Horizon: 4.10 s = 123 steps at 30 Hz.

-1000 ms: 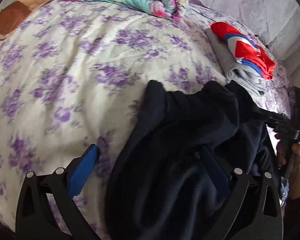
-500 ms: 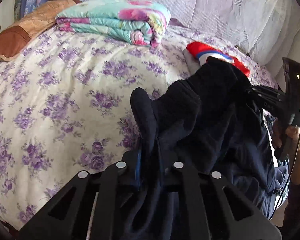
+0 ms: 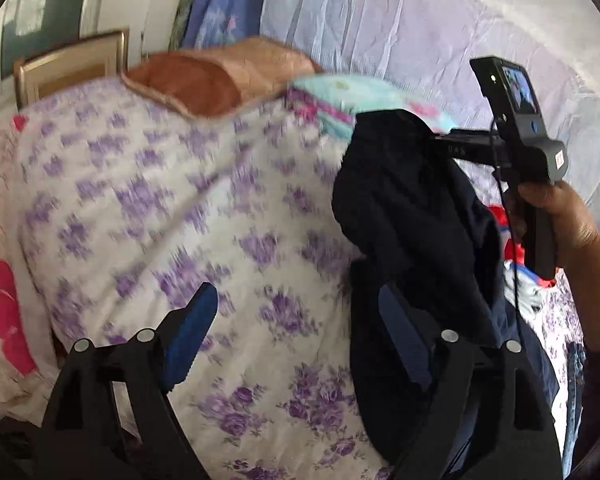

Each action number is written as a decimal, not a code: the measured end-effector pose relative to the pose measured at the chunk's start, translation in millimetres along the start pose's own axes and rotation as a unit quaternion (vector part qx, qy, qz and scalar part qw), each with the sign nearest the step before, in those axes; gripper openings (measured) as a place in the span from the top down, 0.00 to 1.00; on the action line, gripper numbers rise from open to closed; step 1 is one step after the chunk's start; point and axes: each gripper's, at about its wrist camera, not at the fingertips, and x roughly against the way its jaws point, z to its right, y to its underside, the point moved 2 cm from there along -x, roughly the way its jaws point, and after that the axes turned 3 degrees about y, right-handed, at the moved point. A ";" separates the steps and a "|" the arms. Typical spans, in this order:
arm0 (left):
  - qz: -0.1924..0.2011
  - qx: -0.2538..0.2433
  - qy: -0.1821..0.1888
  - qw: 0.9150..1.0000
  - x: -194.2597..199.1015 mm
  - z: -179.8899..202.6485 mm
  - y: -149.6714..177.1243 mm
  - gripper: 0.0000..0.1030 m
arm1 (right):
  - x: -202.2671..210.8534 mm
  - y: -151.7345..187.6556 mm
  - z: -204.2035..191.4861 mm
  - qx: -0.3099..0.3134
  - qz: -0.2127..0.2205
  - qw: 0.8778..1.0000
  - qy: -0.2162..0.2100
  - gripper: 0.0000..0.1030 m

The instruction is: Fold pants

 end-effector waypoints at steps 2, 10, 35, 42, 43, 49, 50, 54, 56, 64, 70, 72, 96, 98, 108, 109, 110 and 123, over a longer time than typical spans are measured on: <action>-0.046 -0.008 0.016 0.999 -37.2 9.8 12.2 0.24 | -19.8 24.3 8.7 -0.005 -0.021 0.997 0.070 0.48; -0.126 -0.015 0.066 0.990 -101.7 50.3 36.4 0.32 | 74.8 175.8 107.9 -0.174 -0.005 0.983 -0.054 0.30; 0.066 0.021 -0.145 0.987 96.6 -34.1 62.8 0.32 | 209.2 516.1 128.8 -0.104 -0.061 0.992 0.046 0.15; 0.098 -0.072 -0.099 0.988 99.0 56.0 46.2 0.18 | 169.8 496.1 126.2 -0.128 -0.124 0.983 -0.035 0.86; 0.090 -0.081 -0.091 0.988 91.9 65.5 49.9 0.18 | 183.0 487.0 135.4 -0.148 -0.106 0.982 -0.049 0.86; 0.039 -0.109 -0.045 0.992 41.0 105.1 62.6 0.18 | 215.3 424.4 259.2 -0.259 -0.043 0.964 -0.047 0.87; 0.033 -0.110 -0.040 0.993 35.9 109.4 64.8 0.18 | 201.6 416.2 289.0 -0.287 -0.056 0.956 -0.030 0.86; 0.012 -0.110 -0.029 0.993 13.0 125.9 70.9 0.18 | 109.7 418.1 380.2 -0.366 -0.148 0.914 0.091 0.29; 0.009 -0.114 -0.028 0.993 9.6 129.2 74.1 0.18 | 80.9 434.8 382.6 -0.355 -0.181 0.903 0.159 0.30; -0.023 -0.119 -0.037 0.992 -9.4 118.3 72.6 0.18 | 59.6 522.3 344.3 -0.454 -0.141 0.879 0.045 0.17; -0.031 -0.117 -0.027 0.992 -18.5 127.2 77.5 0.18 | 21.1 534.3 327.5 -0.494 -0.138 0.858 -0.019 0.86; -0.024 -0.126 -0.036 0.991 -19.9 130.3 79.0 0.18 | 41.1 522.0 332.4 -0.502 -0.107 0.858 -0.013 0.90; -0.019 -0.221 -0.029 0.975 0.2 104.6 74.5 0.16 | 211.4 611.6 300.2 -0.502 -0.033 0.861 0.070 0.35; 0.005 -0.207 -0.044 0.977 5.0 101.7 32.1 0.10 | 204.1 587.6 316.9 -0.477 -0.036 0.874 0.080 0.33; -0.111 -0.112 -0.121 0.980 -176.9 64.5 -129.9 0.10 | 81.6 551.0 327.4 -0.422 -0.140 0.894 0.057 0.21; -0.125 -0.111 -0.127 0.978 -193.3 64.8 -132.0 0.10 | 75.0 552.8 324.7 -0.428 -0.145 0.891 0.043 0.26; -0.142 -0.108 -0.126 0.976 -207.2 66.4 -128.0 0.10 | 69.5 553.3 319.5 -0.430 -0.147 0.890 0.028 0.31; -0.091 -0.117 -0.102 0.984 -215.7 113.0 -119.1 0.58 | 102.6 527.7 330.8 -0.414 -0.066 0.906 0.060 0.93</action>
